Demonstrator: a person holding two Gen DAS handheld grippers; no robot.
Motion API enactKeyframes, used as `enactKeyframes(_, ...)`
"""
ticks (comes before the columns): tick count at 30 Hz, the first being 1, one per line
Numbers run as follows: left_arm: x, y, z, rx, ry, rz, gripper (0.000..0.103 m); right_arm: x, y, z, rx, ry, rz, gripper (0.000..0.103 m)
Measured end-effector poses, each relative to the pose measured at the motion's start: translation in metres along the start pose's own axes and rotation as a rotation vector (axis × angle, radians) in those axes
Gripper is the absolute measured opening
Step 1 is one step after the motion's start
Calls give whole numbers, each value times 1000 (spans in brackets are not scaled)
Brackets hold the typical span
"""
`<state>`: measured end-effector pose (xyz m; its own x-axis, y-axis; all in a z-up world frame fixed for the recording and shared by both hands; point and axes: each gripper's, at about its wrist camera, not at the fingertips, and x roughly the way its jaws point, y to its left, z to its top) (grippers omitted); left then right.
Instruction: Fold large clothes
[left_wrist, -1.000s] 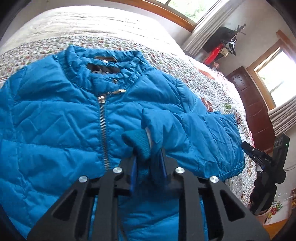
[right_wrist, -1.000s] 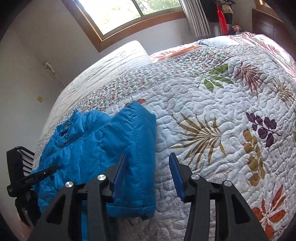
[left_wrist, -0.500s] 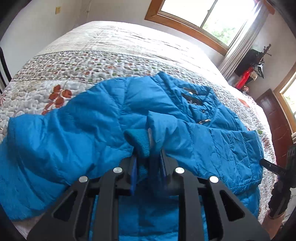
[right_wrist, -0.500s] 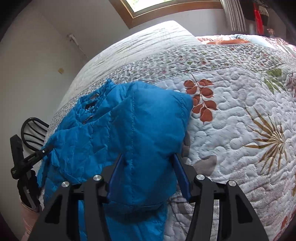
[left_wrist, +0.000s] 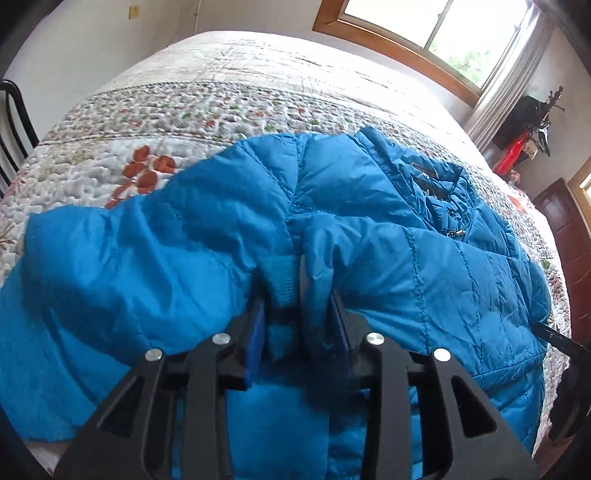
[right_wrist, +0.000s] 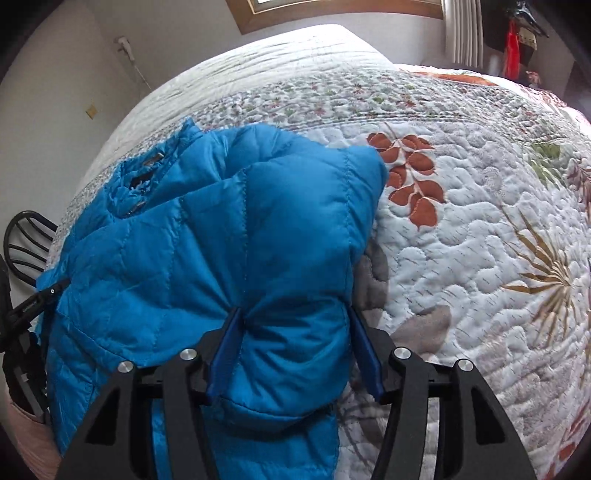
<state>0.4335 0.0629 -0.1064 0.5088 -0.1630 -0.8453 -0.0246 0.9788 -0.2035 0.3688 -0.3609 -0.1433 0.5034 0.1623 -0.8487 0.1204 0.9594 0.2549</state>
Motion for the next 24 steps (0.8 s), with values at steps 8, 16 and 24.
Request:
enactKeyframes(8,-39,-57,-13,85,-32,-82,54,-21,85,-1,-191,39,117,52)
enactKeyframes(16,21,-53,-30,101,106,-94,54,36,92,-16,-190,148,84,47)
enactKeyframes(24,25,-59,-39,159,67,-55,54,46,98,-22,-213,115,49,47)
